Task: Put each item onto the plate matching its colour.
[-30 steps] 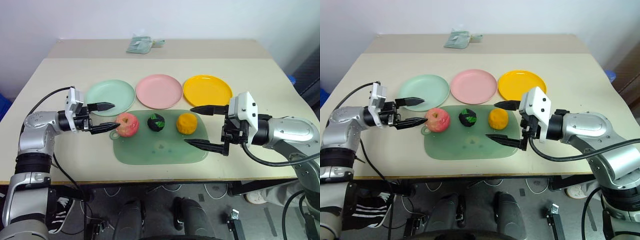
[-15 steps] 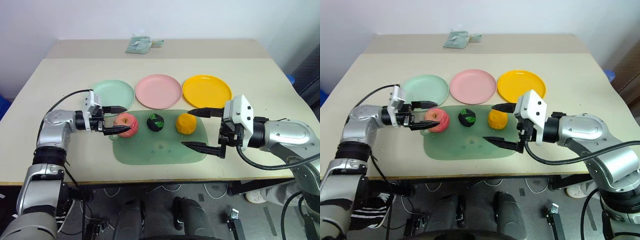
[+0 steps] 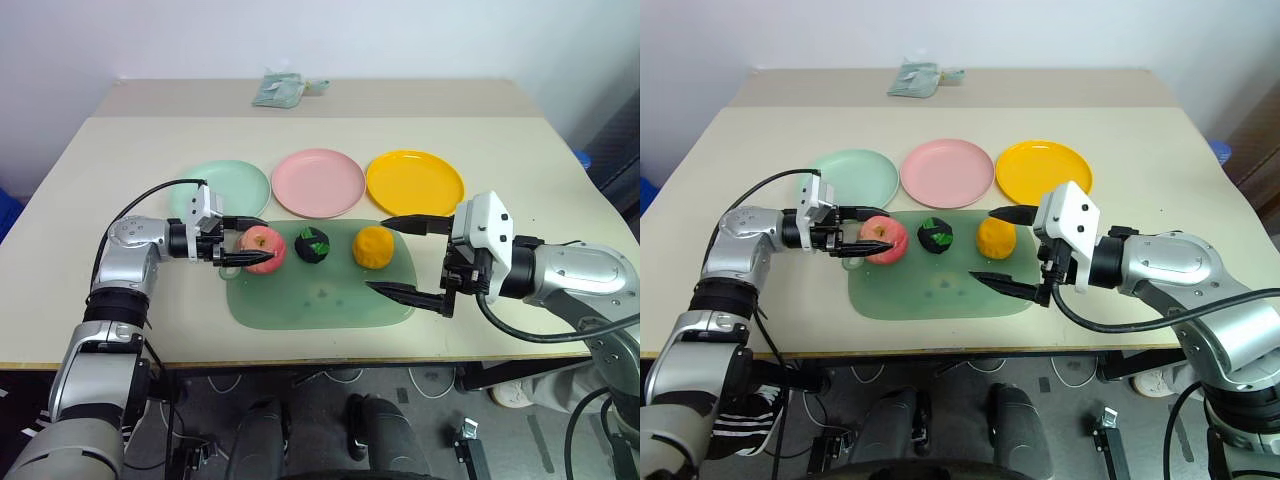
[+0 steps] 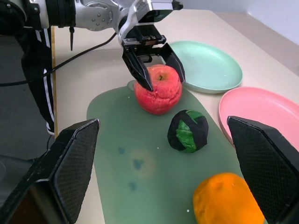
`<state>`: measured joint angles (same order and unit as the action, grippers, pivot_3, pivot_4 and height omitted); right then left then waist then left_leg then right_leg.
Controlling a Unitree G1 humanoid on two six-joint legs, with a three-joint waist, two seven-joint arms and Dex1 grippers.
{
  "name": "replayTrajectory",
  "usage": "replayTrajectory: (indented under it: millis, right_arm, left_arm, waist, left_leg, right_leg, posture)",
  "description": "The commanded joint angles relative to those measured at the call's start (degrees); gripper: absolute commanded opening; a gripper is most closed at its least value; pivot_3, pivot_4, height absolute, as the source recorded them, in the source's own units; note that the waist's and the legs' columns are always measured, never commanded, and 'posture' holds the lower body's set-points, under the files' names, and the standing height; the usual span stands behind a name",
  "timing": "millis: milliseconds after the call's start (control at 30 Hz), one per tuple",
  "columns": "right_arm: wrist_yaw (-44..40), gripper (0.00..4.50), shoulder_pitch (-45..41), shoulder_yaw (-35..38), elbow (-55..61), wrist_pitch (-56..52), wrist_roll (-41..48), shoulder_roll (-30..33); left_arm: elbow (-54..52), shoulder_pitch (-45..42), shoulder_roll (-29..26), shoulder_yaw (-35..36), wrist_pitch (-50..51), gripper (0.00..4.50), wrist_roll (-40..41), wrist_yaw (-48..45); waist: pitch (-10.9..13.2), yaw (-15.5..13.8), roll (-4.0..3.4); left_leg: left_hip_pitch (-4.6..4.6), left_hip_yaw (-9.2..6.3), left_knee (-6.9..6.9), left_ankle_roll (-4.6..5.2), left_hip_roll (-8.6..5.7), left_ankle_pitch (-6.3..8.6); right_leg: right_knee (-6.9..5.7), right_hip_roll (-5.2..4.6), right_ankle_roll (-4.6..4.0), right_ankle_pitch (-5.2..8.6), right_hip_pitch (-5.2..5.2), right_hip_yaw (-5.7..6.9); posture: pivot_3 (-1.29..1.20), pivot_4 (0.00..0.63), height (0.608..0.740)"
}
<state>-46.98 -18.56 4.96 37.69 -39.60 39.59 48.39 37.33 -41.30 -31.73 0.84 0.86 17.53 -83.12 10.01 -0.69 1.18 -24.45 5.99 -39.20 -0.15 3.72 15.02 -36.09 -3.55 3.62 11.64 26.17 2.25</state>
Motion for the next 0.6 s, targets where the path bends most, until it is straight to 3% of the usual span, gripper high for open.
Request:
replayTrajectory:
  millis: [33,133,267,400,600]
  right_arm:
    - [0.8,4.50,-1.5,1.3,0.9,1.3,-0.5,0.1]
    - [1.7,4.50,-2.3,1.1,0.1,2.1,-1.5,-0.5]
    - [9.4,4.50,-7.4,-0.4,-8.4,6.2,-11.9,-3.0]
    - [13.7,4.50,-9.6,-0.1,-13.2,4.3,-15.1,-4.6]
    - [15.4,4.50,-9.2,0.0,-13.0,2.7,-16.0,-5.9]
  left_arm:
    - [-3.5,-3.8,0.8,3.9,4.1,2.98,4.8,2.4]
    - [-3.2,-5.7,1.5,4.7,5.4,2.98,5.5,4.2]
    - [8.5,-14.8,6.8,5.2,-4.2,2.98,0.6,15.9]
    - [22.8,-22.5,12.4,5.3,-14.2,2.98,-4.8,30.8]
    - [34.5,-27.1,17.7,4.4,-17.4,2.98,-9.8,42.2]
  waist:
    - [0.0,0.0,0.01]
    - [0.0,0.0,0.02]
    - [0.0,-0.3,0.04]
    - [0.0,-0.1,0.07]
    - [0.0,0.1,0.08]
  left_leg:
    - [0.00,0.00,0.00,0.00,0.00,0.00]
    - [-0.01,0.00,-0.01,0.00,-0.01,0.00]
    - [-0.01,-0.02,-0.08,0.01,-0.04,-0.01]
    - [-0.02,0.00,-0.09,0.06,-0.09,0.02]
    - [-0.06,0.02,0.07,0.11,-0.09,0.06]
  right_leg:
    - [0.00,0.00,0.01,0.00,0.00,0.00]
    - [0.01,0.00,0.02,-0.01,-0.01,0.00]
    - [0.00,0.00,0.02,-0.02,-0.06,0.02]
    - [0.13,-0.03,0.17,-0.09,-0.14,0.01]
    - [0.10,0.01,0.28,-0.12,0.02,0.01]
  posture:
    - [0.00,0.150,0.740]
    - [0.00,0.150,0.740]
    - [0.00,0.150,0.740]
    - [0.00,0.150,0.740]
    - [0.00,0.150,0.740]
